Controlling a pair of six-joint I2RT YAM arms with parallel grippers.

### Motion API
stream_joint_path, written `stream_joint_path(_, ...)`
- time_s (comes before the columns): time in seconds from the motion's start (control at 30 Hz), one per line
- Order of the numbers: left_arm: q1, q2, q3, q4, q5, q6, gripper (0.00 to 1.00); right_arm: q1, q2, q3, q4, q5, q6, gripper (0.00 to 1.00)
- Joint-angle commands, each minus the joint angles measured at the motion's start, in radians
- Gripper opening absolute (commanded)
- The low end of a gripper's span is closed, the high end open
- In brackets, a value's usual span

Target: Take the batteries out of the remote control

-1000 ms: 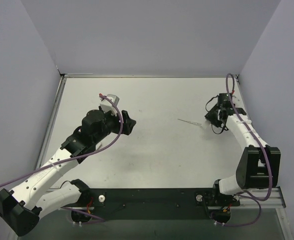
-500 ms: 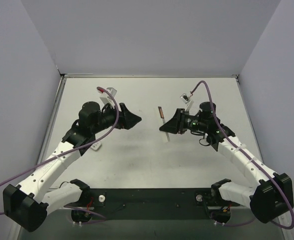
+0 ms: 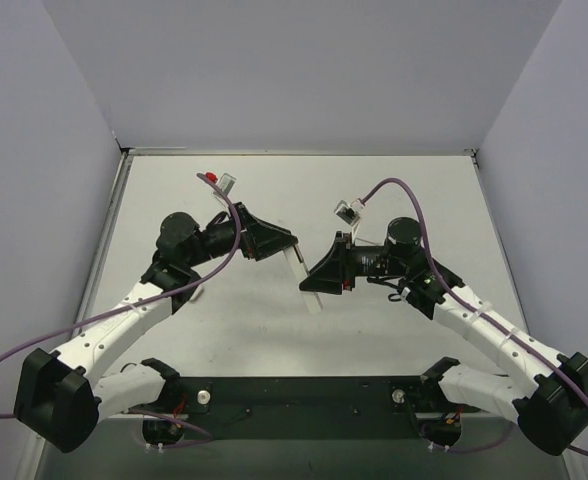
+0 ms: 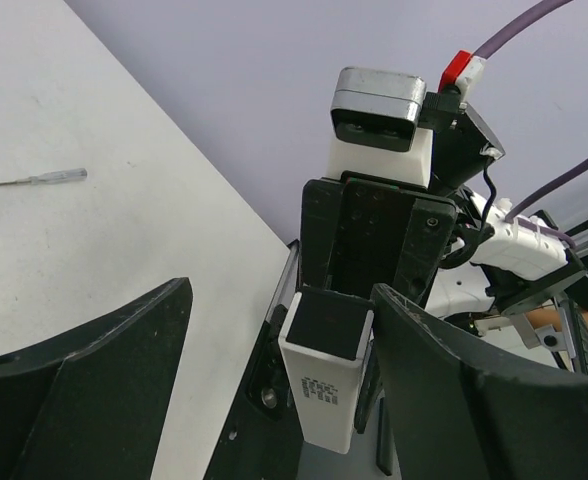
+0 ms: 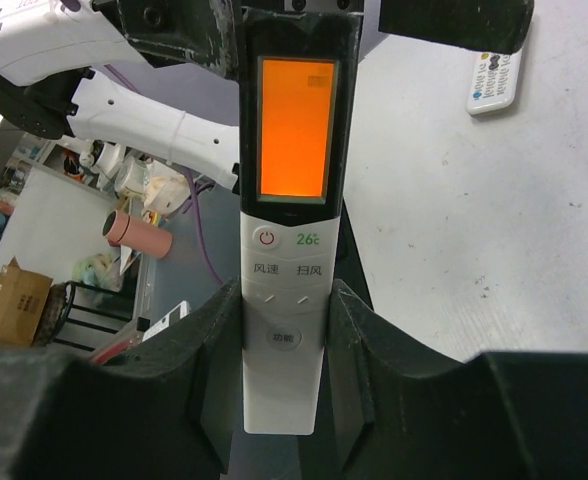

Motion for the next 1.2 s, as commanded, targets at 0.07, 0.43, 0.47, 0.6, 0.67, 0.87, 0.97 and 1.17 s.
stream_joint_path(0.07, -0.003, 0.013, -0.009, 0.144, 0.038, -0.069, 0.77, 0.019, -0.009, 0.033, 0.099, -0.022, -0.012, 0.16)
stream_joint_path(0.43, -0.002, -0.001, 0.014, -0.072, -0.006, 0.003, 0.0, 0.015, 0.015, 0.055, -0.045, 0.145, -0.027, 0.26)
stream_joint_path(0.47, -0.002, -0.001, 0.02, -0.101, -0.018, 0.02, 0.0, 0.015, 0.014, 0.057, -0.067, 0.196, -0.032, 0.37)
stream_joint_path(0.6, -0.002, 0.007, 0.066, -0.323, -0.125, 0.099, 0.0, 0.021, 0.012, 0.089, -0.222, 0.415, -0.072, 0.6)
stream_joint_path(0.67, -0.002, 0.018, 0.095, -0.391, -0.202, 0.115, 0.0, 0.034, 0.015, 0.112, -0.294, 0.493, -0.09, 0.65)
stream_joint_path(0.87, -0.002, 0.064, 0.118, -0.479, -0.335, 0.028, 0.0, 0.129, 0.078, 0.161, -0.357, 0.779, -0.147, 0.7)
stream_joint_path(0.97, -0.002, 0.087, 0.118, -0.522, -0.375, -0.031, 0.0, 0.189, 0.156, 0.227, -0.418, 0.866, -0.176, 0.7)
stream_joint_path(1.17, 0.003, 0.124, 0.12, -0.54, -0.392, -0.087, 0.0, 0.249, 0.29, 0.296, -0.463, 0.997, -0.168, 0.67)
